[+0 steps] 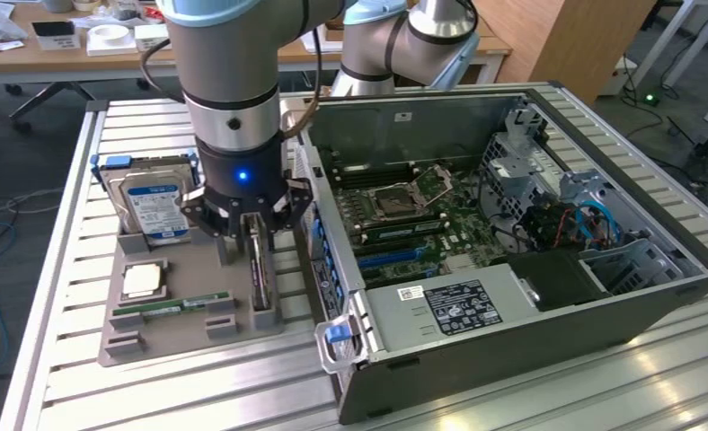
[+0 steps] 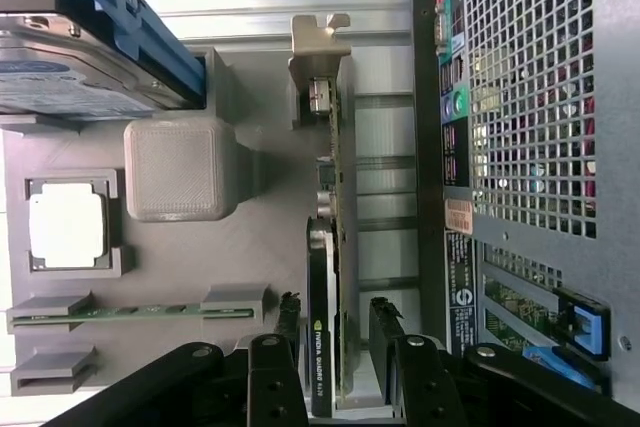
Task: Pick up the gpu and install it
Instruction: 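Pick up the gpu and move the gpu toward the slot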
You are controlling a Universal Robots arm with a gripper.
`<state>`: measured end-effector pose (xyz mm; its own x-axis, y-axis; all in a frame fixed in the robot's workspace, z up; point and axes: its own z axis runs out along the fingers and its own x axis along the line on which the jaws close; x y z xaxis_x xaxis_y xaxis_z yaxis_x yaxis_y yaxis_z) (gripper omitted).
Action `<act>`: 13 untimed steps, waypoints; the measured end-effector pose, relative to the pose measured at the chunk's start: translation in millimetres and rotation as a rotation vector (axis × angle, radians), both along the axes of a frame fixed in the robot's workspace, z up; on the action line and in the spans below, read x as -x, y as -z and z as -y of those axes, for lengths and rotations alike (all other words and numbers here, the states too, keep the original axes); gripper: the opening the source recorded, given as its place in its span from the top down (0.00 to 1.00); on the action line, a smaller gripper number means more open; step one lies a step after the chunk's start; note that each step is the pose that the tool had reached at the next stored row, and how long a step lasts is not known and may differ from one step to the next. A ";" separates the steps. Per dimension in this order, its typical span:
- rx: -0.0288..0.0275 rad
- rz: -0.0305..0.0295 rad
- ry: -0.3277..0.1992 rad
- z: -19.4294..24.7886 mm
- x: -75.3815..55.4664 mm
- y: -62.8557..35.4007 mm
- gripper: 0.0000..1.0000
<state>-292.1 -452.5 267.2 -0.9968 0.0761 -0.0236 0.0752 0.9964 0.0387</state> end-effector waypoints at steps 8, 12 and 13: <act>0.0001 -0.0001 0.000 0.0 1.0 13.9 0.58; 0.0002 -0.0001 0.000 -0.5 1.0 19.8 0.58; 0.0001 0.0000 0.000 -0.8 1.1 21.2 0.58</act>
<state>-293.2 -451.7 246.0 -0.9968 0.0764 -0.0236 0.0754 0.9964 0.0386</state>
